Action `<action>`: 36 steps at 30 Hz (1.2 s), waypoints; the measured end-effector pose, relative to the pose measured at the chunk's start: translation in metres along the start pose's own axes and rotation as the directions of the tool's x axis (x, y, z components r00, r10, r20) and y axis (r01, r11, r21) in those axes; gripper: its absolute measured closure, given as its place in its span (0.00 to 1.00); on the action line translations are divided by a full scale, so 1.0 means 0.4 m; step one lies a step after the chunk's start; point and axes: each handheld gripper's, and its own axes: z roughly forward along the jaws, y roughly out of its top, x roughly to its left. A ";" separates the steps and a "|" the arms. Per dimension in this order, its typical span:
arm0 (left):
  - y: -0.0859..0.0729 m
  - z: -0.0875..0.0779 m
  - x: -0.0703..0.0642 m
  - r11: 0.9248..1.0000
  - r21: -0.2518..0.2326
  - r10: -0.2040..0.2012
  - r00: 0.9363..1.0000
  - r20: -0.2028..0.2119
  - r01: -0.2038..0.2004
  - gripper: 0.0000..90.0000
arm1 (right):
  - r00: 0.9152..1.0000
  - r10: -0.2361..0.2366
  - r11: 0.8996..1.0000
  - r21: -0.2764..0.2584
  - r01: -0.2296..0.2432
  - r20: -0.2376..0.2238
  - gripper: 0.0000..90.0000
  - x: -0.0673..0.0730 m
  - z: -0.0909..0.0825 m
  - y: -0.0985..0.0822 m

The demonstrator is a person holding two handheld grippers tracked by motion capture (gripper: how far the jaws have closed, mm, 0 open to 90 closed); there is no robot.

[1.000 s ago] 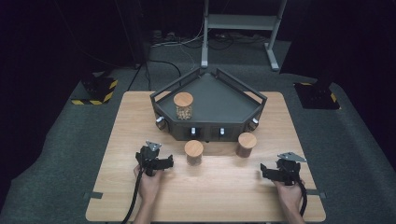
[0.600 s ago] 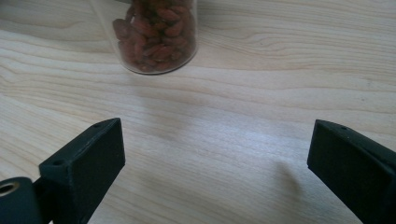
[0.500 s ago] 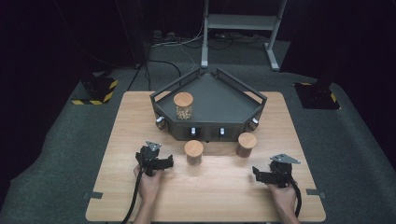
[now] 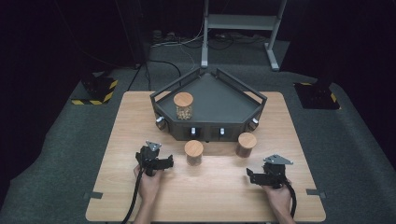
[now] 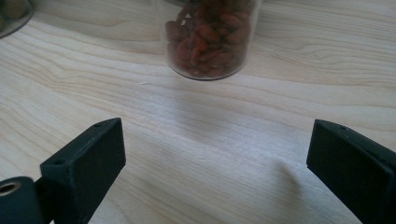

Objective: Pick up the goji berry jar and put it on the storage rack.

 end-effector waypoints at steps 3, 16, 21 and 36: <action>0.000 0.000 0.000 1.000 0.000 0.000 1.000 0.000 0.000 0.04 | 1.000 -0.019 1.000 0.003 0.019 -0.016 0.05 0.011 0.003 0.006; 0.000 0.000 0.000 1.000 0.000 0.000 1.000 0.000 0.000 0.04 | 0.995 -0.070 0.997 0.012 0.071 -0.065 0.06 0.063 0.025 0.018; 0.000 0.000 0.000 1.000 0.000 0.000 1.000 0.000 0.000 0.04 | 0.993 -0.086 0.996 0.012 0.088 -0.085 0.06 0.085 0.035 0.025; 0.000 0.000 0.000 1.000 0.000 -0.001 1.000 0.001 0.001 0.04 | 0.981 -0.135 0.991 0.008 0.137 -0.137 0.07 0.142 0.058 0.051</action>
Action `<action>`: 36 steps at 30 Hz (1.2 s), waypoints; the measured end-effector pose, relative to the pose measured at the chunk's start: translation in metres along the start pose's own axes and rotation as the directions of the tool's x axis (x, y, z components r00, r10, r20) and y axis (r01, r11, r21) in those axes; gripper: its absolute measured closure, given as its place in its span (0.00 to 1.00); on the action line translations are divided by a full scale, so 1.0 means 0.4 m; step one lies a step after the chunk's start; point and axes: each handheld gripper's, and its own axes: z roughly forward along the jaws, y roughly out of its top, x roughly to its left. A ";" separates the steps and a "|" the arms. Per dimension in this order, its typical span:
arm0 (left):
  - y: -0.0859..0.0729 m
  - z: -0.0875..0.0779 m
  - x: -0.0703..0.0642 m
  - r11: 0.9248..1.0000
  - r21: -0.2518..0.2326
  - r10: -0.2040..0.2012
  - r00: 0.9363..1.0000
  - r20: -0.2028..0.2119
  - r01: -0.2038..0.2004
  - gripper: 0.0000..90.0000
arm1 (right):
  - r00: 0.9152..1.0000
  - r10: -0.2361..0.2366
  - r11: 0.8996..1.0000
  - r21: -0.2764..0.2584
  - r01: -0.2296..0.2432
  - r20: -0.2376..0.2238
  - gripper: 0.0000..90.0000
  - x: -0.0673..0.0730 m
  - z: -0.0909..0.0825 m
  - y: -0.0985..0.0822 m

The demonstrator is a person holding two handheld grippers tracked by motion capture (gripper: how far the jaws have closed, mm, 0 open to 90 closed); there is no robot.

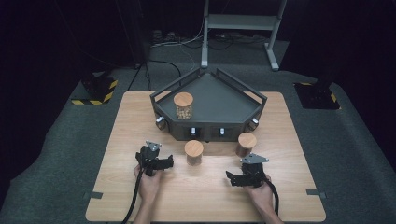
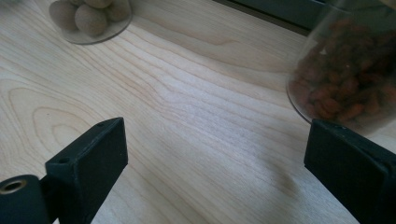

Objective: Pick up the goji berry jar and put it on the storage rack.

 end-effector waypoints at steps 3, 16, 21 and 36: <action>0.000 0.000 0.000 1.000 0.000 0.000 1.000 0.001 0.000 0.04 | 1.000 -0.002 1.000 -0.004 0.002 -0.006 0.07 0.006 0.003 0.005; 0.000 0.000 0.000 1.000 0.001 0.002 1.000 0.002 -0.002 0.03 | 0.999 -0.025 0.999 0.019 0.026 -0.024 0.07 0.038 0.035 0.036; 0.000 0.000 0.000 1.000 0.001 0.002 1.000 0.002 -0.002 0.03 | 0.998 -0.043 0.999 0.014 0.043 -0.040 0.07 0.056 0.045 0.059; 0.000 0.000 0.000 1.000 0.002 0.002 1.000 0.002 -0.002 0.03 | 0.995 -0.052 0.999 0.004 0.053 -0.086 0.07 0.104 0.077 0.095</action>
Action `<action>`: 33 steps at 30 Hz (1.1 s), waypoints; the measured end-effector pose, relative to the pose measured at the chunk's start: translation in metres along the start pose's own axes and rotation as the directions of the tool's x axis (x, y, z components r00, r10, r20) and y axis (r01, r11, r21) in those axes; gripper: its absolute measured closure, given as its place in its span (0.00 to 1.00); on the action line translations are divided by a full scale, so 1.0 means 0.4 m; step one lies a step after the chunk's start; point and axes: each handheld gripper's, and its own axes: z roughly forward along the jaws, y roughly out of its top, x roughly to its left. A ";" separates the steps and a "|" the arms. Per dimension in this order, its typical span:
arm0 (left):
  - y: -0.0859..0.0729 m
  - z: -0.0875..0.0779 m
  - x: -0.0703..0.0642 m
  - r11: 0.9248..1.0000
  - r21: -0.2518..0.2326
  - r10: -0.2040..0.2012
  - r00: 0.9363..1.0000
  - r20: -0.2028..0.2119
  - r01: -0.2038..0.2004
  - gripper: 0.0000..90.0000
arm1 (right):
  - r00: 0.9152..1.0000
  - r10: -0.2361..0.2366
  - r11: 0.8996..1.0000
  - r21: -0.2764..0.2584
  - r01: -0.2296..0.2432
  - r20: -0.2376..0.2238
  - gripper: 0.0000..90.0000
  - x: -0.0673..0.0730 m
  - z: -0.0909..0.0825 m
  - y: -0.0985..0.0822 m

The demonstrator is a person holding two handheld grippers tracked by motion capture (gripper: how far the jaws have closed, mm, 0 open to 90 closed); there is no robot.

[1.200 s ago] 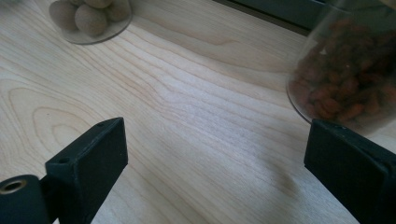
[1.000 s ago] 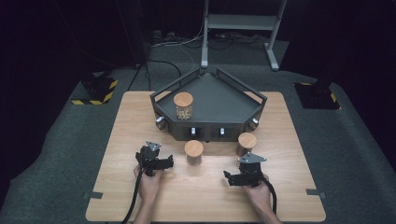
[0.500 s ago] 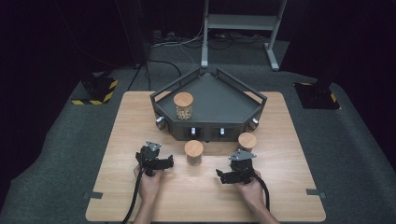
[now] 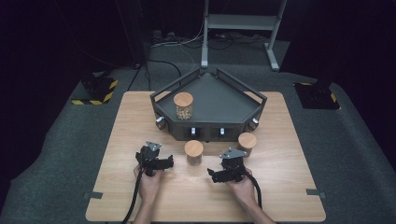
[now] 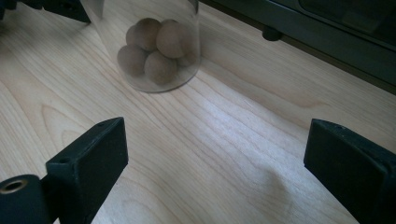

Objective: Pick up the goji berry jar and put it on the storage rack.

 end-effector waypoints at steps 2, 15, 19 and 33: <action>0.000 0.000 0.000 1.000 0.000 0.000 1.000 0.000 0.000 0.03 | 1.000 0.004 1.000 -0.003 -0.004 -0.005 0.07 0.004 0.004 0.005; 0.000 0.000 0.000 1.000 0.000 0.000 1.000 0.000 0.000 0.03 | 1.000 -0.002 1.000 -0.008 0.002 -0.024 0.07 0.033 0.027 0.034; 0.000 0.000 0.000 1.000 0.000 0.001 1.000 0.001 -0.001 0.03 | 1.000 -0.006 1.000 -0.008 0.006 -0.026 0.07 0.040 0.036 0.042; 0.000 0.000 0.000 1.000 0.001 0.001 1.000 0.001 -0.001 0.03 | 1.000 -0.001 1.000 -0.019 0.000 -0.024 0.08 0.064 0.062 0.067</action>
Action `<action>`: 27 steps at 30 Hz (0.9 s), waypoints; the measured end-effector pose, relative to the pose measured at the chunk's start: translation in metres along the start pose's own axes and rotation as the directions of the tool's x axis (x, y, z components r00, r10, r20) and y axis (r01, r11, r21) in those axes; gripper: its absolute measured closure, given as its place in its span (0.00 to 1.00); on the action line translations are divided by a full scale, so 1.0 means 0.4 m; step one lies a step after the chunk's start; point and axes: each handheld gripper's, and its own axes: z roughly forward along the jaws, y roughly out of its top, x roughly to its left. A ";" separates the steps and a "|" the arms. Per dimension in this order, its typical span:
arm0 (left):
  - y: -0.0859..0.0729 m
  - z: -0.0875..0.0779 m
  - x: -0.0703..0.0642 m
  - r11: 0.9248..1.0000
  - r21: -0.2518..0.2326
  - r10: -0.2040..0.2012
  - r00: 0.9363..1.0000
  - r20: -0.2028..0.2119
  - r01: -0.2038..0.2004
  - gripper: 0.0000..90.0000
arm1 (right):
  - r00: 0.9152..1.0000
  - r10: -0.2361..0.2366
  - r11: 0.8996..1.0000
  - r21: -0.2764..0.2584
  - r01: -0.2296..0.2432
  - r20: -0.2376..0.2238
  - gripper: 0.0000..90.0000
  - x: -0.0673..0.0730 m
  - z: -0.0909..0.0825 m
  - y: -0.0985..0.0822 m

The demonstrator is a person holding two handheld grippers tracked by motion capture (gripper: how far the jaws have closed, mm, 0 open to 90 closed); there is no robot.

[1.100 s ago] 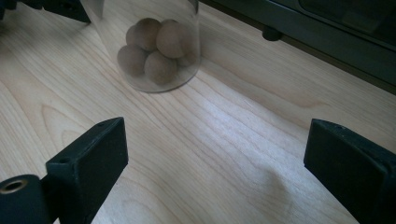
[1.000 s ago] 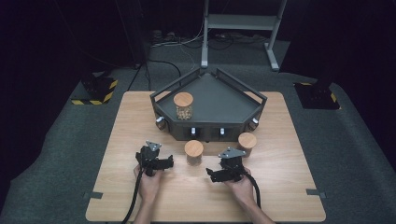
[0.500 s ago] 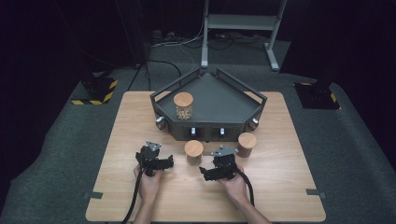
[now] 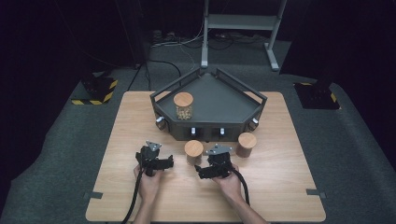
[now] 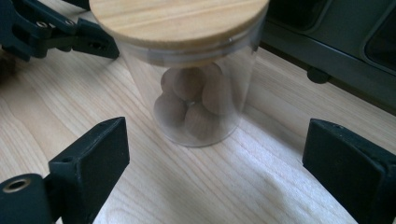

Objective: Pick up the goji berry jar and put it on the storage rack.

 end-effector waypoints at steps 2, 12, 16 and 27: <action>0.000 0.000 0.000 1.000 0.000 0.000 1.000 0.000 0.000 0.03 | 1.000 0.003 1.000 -0.003 -0.003 0.001 0.08 0.002 0.003 0.003; 0.000 0.000 0.001 1.000 0.002 0.004 1.000 0.000 -0.004 0.03 | 1.000 0.014 1.000 -0.015 -0.014 0.001 0.09 0.013 0.019 0.018; 0.000 0.000 0.001 1.000 0.002 0.004 1.000 0.000 -0.004 0.03 | 1.000 0.018 1.000 -0.017 -0.018 -0.004 0.10 0.020 0.030 0.023; 0.000 0.000 0.001 1.000 0.002 0.004 1.000 0.000 -0.004 0.03 | 0.999 0.039 0.999 -0.036 -0.039 0.003 0.12 0.035 0.057 0.047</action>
